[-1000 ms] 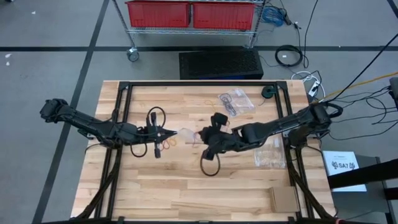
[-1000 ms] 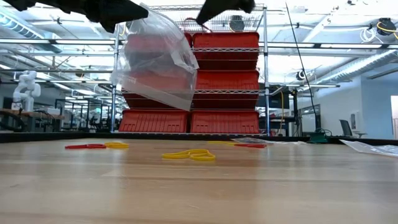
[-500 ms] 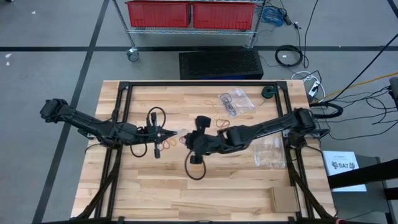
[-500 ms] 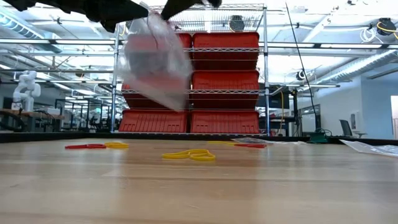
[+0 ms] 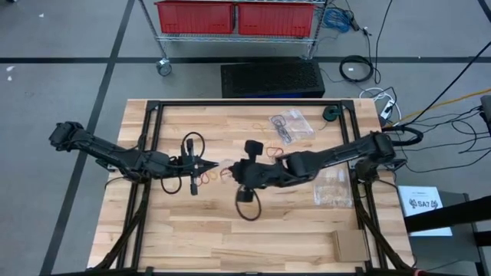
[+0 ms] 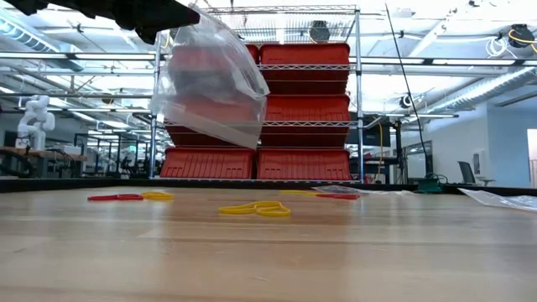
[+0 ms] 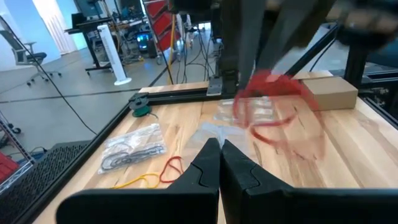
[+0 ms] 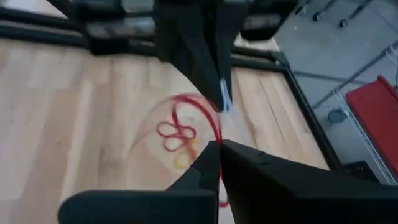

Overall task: Sort rubber bands
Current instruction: Put the bottom right red rubber band into the zip bag

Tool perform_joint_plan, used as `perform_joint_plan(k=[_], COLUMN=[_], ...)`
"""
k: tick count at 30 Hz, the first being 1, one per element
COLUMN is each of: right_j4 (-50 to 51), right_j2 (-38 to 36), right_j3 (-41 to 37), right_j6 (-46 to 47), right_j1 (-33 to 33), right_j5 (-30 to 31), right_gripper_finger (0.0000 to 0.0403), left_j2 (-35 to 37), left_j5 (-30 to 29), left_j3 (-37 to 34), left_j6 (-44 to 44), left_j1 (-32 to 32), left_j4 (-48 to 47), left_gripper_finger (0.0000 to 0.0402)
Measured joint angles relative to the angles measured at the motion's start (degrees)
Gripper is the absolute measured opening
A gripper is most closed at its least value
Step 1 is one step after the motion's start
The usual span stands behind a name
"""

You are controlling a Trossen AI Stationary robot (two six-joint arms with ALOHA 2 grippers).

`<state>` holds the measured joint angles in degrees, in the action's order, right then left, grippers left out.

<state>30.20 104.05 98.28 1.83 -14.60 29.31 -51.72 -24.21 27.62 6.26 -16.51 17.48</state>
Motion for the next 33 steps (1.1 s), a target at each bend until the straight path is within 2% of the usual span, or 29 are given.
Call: perform_joint_plan(k=[6, 11, 33], right_j4=[0.44, 2.51, 3.54], right_j2=[-3.79, -4.08, -2.49], right_j3=[0.00, -0.07, -0.10], right_j6=[-2.01, -2.77, -0.98], right_j1=[-2.08, -1.96, -0.36], right_j5=[8.07, 11.11, 10.66], right_gripper_finger=[0.0000, 0.0000, 0.0000], left_j2=[0.00, 0.00, 0.00], left_j5=[0.00, -0.02, -0.02], left_j3=[0.00, 0.00, 0.00], left_j6=[-0.02, -0.02, -0.13], left_j1=[0.00, 0.00, 0.00], left_j4=[0.01, -0.01, 0.13], left_gripper_finger=[0.0000, 0.0000, 0.0000])
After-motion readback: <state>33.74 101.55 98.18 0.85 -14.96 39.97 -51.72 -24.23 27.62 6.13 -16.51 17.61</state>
